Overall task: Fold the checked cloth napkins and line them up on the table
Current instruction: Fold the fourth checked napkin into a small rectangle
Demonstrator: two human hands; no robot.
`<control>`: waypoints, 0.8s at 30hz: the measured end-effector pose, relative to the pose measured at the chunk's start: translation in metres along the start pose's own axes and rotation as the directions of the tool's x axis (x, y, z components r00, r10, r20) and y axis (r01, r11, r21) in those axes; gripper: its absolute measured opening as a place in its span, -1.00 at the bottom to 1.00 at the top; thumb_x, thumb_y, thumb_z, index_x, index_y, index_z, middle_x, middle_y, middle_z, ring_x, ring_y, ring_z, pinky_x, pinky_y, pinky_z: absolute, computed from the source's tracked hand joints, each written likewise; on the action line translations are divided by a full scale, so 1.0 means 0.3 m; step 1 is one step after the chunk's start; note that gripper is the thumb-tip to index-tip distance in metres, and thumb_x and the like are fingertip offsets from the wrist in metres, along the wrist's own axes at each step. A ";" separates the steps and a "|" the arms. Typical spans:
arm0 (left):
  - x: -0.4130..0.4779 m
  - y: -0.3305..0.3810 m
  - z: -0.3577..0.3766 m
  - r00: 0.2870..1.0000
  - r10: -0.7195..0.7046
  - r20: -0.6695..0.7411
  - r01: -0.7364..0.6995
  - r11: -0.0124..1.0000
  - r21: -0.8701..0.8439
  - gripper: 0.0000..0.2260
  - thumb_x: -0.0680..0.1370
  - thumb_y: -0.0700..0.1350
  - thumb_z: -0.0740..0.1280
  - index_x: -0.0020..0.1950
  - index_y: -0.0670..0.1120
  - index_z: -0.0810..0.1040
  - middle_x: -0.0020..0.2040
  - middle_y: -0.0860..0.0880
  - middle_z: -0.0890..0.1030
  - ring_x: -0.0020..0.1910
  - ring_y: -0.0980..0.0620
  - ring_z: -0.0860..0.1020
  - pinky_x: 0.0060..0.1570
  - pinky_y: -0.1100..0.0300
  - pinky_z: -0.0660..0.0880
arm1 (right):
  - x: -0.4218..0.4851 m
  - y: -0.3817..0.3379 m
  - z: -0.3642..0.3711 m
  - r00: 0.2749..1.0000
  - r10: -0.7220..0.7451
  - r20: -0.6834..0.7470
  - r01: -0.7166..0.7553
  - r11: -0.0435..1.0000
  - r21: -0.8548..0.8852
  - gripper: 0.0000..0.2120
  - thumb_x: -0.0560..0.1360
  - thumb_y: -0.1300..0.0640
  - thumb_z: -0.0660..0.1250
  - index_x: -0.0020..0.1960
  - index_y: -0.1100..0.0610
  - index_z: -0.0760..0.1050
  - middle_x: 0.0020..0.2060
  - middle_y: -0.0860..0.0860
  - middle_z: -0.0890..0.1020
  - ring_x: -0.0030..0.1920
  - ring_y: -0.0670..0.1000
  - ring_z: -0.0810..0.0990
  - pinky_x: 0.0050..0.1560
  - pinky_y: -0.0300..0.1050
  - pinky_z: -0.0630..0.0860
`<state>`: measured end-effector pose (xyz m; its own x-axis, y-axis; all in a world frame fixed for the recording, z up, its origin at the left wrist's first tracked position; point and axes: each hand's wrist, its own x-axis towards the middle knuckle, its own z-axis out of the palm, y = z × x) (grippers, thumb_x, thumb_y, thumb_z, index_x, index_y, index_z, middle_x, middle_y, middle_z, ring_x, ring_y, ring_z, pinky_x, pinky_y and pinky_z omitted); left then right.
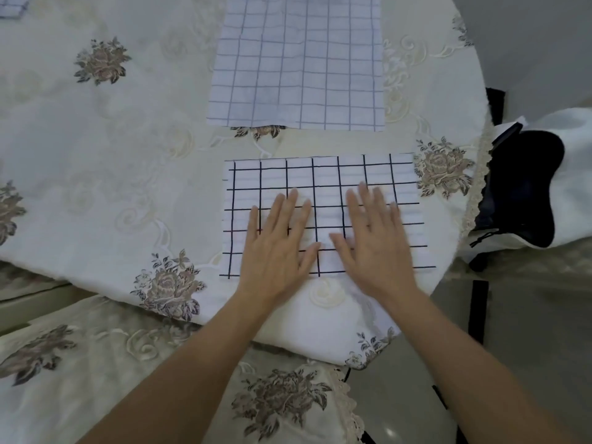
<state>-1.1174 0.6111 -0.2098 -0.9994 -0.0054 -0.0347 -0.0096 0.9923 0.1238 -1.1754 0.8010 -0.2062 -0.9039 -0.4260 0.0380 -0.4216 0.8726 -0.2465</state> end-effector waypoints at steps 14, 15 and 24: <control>-0.077 -0.099 -0.005 0.992 0.069 0.105 -0.072 0.997 0.023 -0.39 0.65 0.30 -0.08 0.64 0.09 -0.11 0.65 0.02 -0.13 0.62 0.03 -0.15 0.55 -0.19 0.01 | -0.118 0.157 0.001 0.987 0.122 0.108 -0.104 0.982 -0.158 -0.25 0.62 -0.35 -0.16 0.64 0.10 -0.11 0.63 0.07 -0.09 0.62 0.08 -0.15 0.59 0.16 -0.02; -0.076 -0.099 -0.008 0.992 0.070 0.107 -0.073 0.997 0.028 -0.39 0.65 0.30 -0.09 0.64 0.10 -0.12 0.65 0.02 -0.14 0.62 0.03 -0.16 0.55 -0.18 0.00 | -0.119 0.158 -0.001 0.986 0.122 0.111 -0.104 0.982 -0.157 -0.25 0.62 -0.35 -0.17 0.64 0.10 -0.11 0.63 0.07 -0.09 0.62 0.08 -0.15 0.59 0.17 -0.01; -0.090 -0.147 -0.020 0.992 0.037 0.117 -0.037 0.999 -0.003 -0.35 0.64 0.32 -0.07 0.65 0.04 -0.07 0.65 0.01 -0.10 0.62 0.03 -0.11 0.54 -0.19 0.02 | -0.112 0.153 -0.023 0.978 0.134 0.162 -0.110 0.983 -0.147 -0.23 0.61 -0.37 -0.18 0.64 0.09 -0.15 0.63 0.08 -0.12 0.62 0.09 -0.17 0.57 0.22 0.02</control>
<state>-1.0903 0.5667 -0.2083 -0.9883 0.0463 -0.1457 0.0276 0.9914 0.1277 -1.1650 0.8569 -0.2120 -0.9285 -0.3383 -0.1529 -0.3252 0.9399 -0.1043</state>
